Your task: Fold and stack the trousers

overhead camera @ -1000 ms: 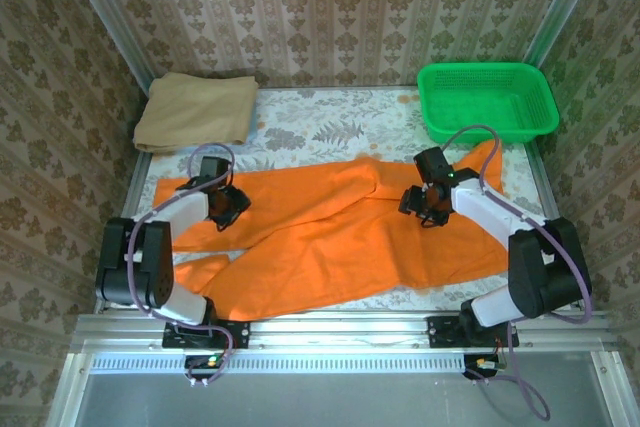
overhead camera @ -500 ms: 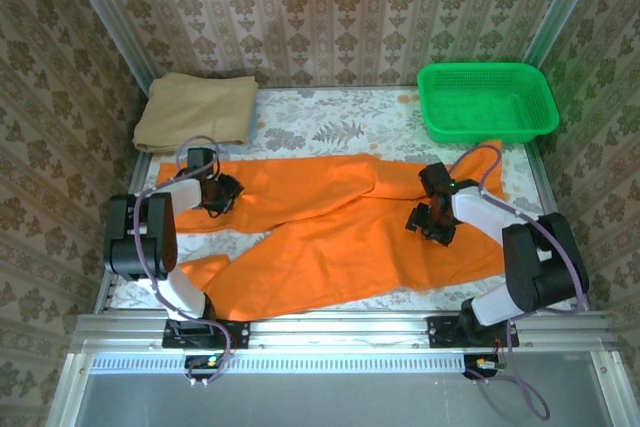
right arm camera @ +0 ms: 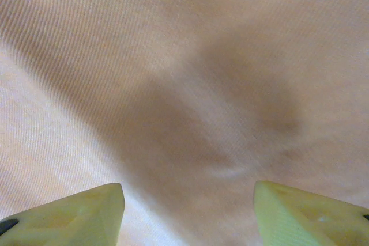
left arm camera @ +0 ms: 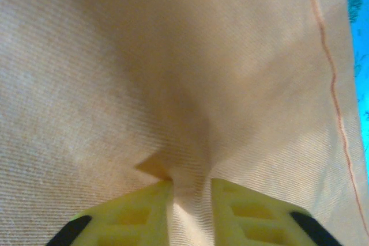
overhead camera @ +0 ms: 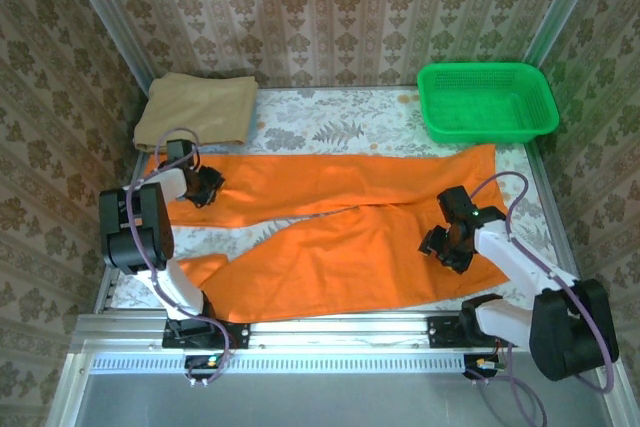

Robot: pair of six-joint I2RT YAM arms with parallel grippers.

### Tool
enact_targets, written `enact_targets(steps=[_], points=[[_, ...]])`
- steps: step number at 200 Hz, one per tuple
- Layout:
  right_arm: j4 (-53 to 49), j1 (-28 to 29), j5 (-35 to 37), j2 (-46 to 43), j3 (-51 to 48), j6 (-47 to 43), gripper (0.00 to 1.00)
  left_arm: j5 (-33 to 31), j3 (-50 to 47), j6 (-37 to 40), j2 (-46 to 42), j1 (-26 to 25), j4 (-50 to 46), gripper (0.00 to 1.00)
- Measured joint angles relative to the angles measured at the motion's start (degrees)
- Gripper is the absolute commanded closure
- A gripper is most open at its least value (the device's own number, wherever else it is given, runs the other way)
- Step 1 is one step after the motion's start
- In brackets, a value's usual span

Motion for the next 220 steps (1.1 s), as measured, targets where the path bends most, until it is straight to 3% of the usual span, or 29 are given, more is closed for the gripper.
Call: enact_targets(steps=[22,36,66,96,117,135,147,157,185,205,220], points=[[-3.06,-0.13,0.7,-0.87,3.56,-1.05,0.37,-1.51,2.82,2.49,-0.94,-0.76,-2.82,0.56],[-3.1,-0.13,1.11,0.09,7.58,-2.25,0.38,-3.67,4.02,4.48,-3.37,-2.29,-4.94,0.54],[3.45,2.03,1.01,8.04,14.6,-2.71,0.41,-8.11,4.66,6.8,-11.34,-12.76,-8.26,0.55],[11.5,11.82,1.09,19.74,19.71,-0.59,0.41,-12.31,-3.41,4.7,-20.87,-24.81,-10.29,0.54],[16.02,20.13,1.07,26.29,25.16,-0.42,0.4,-16.65,-8.63,1.55,-27.71,-28.0,-17.25,0.53],[19.12,24.41,0.33,29.27,27.93,-0.66,0.4,-20.87,-11.23,-1.9,-34.62,-28.04,-24.3,0.52],[20.5,24.87,-0.11,29.86,28.02,-1.03,0.4,-23.65,-12.24,-4.57,-39.89,-27.65,-29.75,0.44],[21.55,24.63,-0.22,29.94,27.43,-1.33,0.39,-25.27,-13.16,-7.08,-44.26,-26.71,-33.46,0.44],[25.83,24.15,-0.5,29.62,22.97,-1.49,0.38,-27.04,-18.16,-10.08,-54.64,-17.86,-40.85,0.44],[28.11,24.11,-1.4,28.52,18.95,-1.51,0.36,-24.15,-22.36,-10.01,-53.68,-9.66,-40.65,0.43],[29.51,24.11,-2.25,27.08,16.61,-1.66,0.34,-22.99,-22.77,-9.53,-48.13,-7.1,-40.0,0.4]])
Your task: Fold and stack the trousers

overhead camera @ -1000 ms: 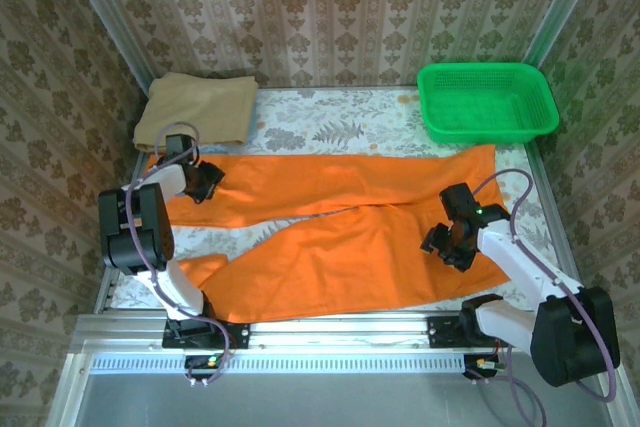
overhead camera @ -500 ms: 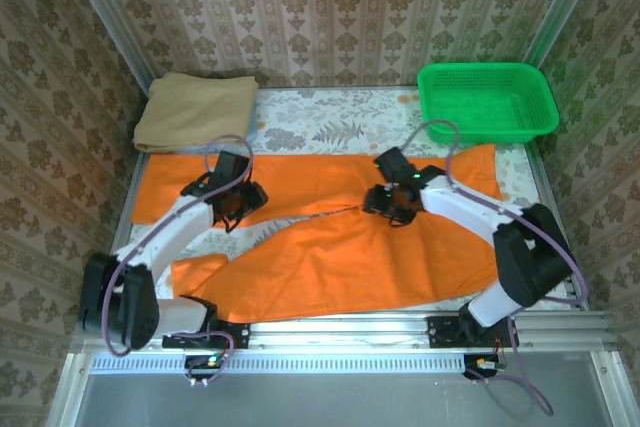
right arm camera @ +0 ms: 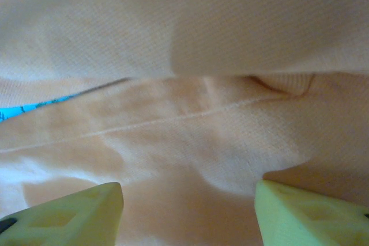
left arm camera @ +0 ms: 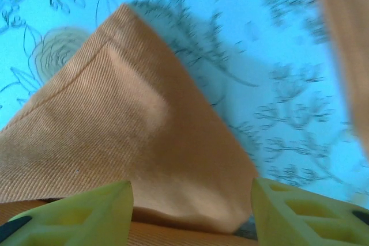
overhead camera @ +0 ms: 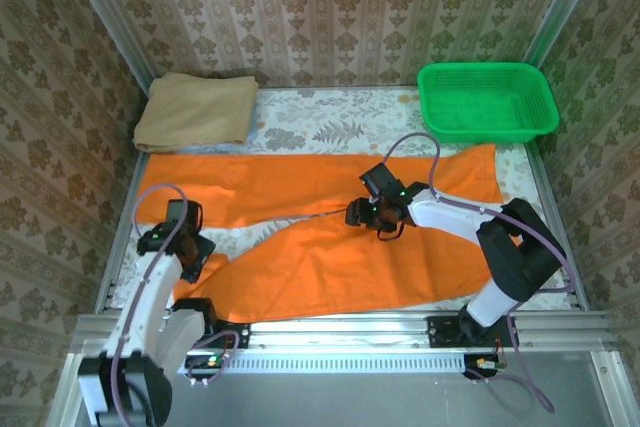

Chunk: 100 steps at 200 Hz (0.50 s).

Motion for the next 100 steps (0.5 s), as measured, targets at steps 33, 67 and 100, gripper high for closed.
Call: enact_targets(steps=[33,67,100], points=[[2.93,-1.46,-2.01,-2.62,-3.1,-0.7,0.33,0.15,3.5,1.36,12.24,0.5,2.47,0.38],[4.72,-5.31,-4.2,-4.0,-5.64,-1.62,0.32,0.02,3.26,1.51,17.2,1.05,6.25,0.57],[4.9,-7.93,-5.11,-5.97,-6.69,-2.71,0.33,0.44,3.08,1.88,23.17,0.26,9.62,0.9]])
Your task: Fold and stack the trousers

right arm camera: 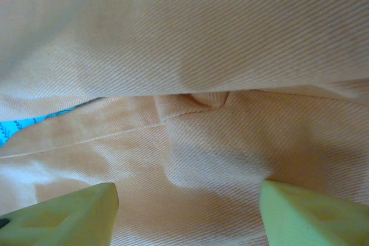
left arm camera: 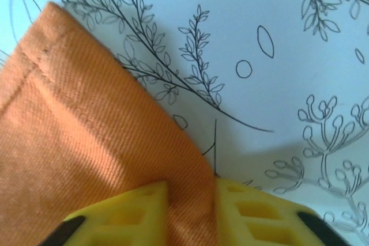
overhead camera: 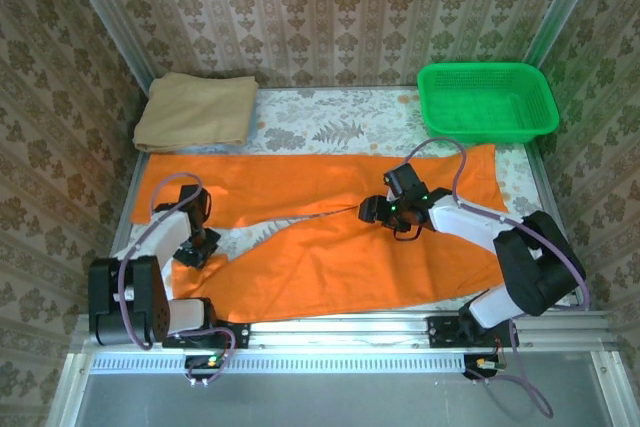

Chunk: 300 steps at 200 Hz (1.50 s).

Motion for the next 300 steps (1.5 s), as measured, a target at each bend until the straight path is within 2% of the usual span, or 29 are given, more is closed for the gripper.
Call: enact_targets(steps=[11,44,70,127,196,247,280,282,289,300], points=[[0.0,-0.83,-0.39,-0.63,-0.26,-0.24,0.33,-0.2,0.2,0.24,0.11,-0.55,0.26,1.0],[-0.26,-2.54,-0.59,-3.13,-0.81,-0.63,0.33,-0.87,0.02,0.33,-1.33,-0.81,0.15,1.0],[-0.81,-3.02,-0.57,-4.96,-0.81,-1.44,0.33,-2.49,0.79,0.83,-5.64,-0.33,-1.64,1.0],[-1.14,-4.46,-0.39,-6.62,-1.33,-1.88,0.33,-8.07,15.04,5.66,-9.79,4.0,-7.74,1.0],[-3.43,-6.34,-0.13,-10.64,-2.93,-2.54,0.32,-10.21,16.98,8.22,-9.94,13.03,-13.0,1.0],[-3.65,-7.17,-0.15,-11.43,-2.93,-3.17,0.32,-11.3,25.31,12.61,-16.31,19.91,-16.33,1.0],[-3.76,-7.41,-0.26,-11.43,-2.93,-3.21,0.32,-11.39,25.44,13.64,-17.4,22.73,-16.81,1.0],[-3.8,-7.43,-0.28,-11.43,-2.93,-3.21,0.32,-11.37,25.31,13.62,-17.38,22.93,-16.92,0.98],[-4.07,-7.41,-0.42,-11.43,-2.93,-3.34,0.32,-11.3,24.76,13.62,-17.31,23.8,-17.22,0.78],[-4.59,-7.41,-0.46,-11.43,-2.91,-3.43,0.31,-11.17,23.69,13.81,-17.4,25.27,-17.81,0.72]])
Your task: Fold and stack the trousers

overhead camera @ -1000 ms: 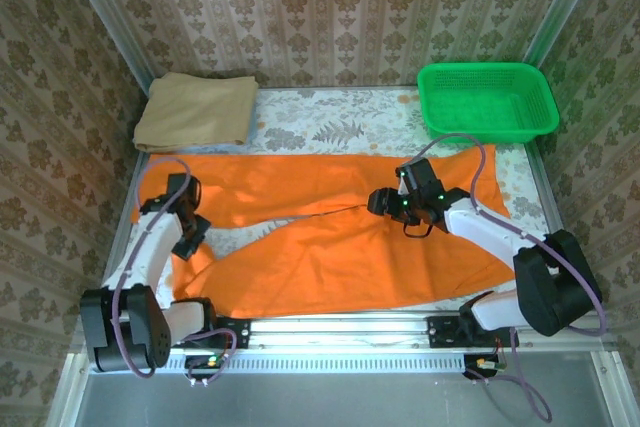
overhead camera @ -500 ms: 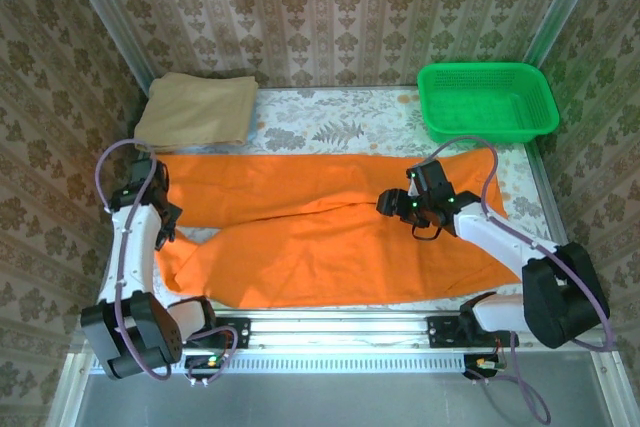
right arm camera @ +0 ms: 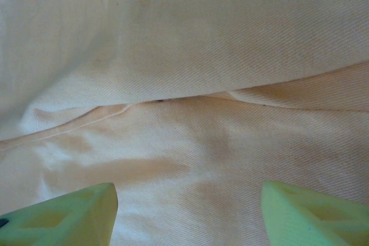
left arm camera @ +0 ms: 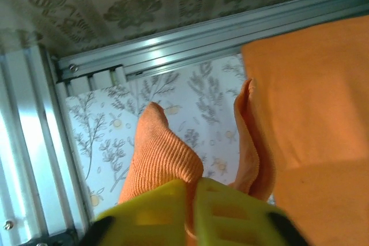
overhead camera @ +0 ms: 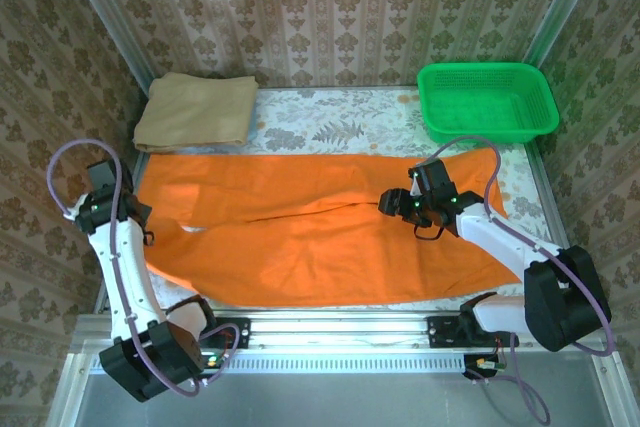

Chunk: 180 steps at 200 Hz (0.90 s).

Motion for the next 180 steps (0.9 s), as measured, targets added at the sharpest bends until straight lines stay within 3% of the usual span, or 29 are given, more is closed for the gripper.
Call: enact_targets(steps=[19,38,46,82,97,144,180], points=[[-1.01,0.0,0.0,-0.09,0.04,-0.17,0.31,1.03,-2.32,0.55,-1.31,3.82,-0.7,0.59],[-2.29,-0.02,0.0,-0.28,0.55,-0.28,0.31,3.06,-2.51,1.05,-3.41,9.11,-2.34,0.56],[-2.73,0.0,0.02,-0.31,0.85,-0.42,0.31,3.63,-2.21,1.29,-4.33,10.69,-2.82,0.49],[-3.61,0.0,0.0,-0.35,2.38,-1.11,0.31,8.37,-2.4,1.66,-7.52,10.67,-1.01,0.5],[-4.15,0.0,0.04,-0.35,3.23,-1.27,0.3,9.77,-4.98,1.05,-6.75,6.12,1.46,0.51],[-7.17,-3.58,2.47,0.72,5.46,-2.4,0.28,12.11,-12.31,-1.92,6.47,-19.52,12.17,0.52],[-9.18,-6.69,5.64,10.88,12.79,-3.23,0.3,12.35,-12.37,-3.91,16.74,-27.15,21.33,0.52]])
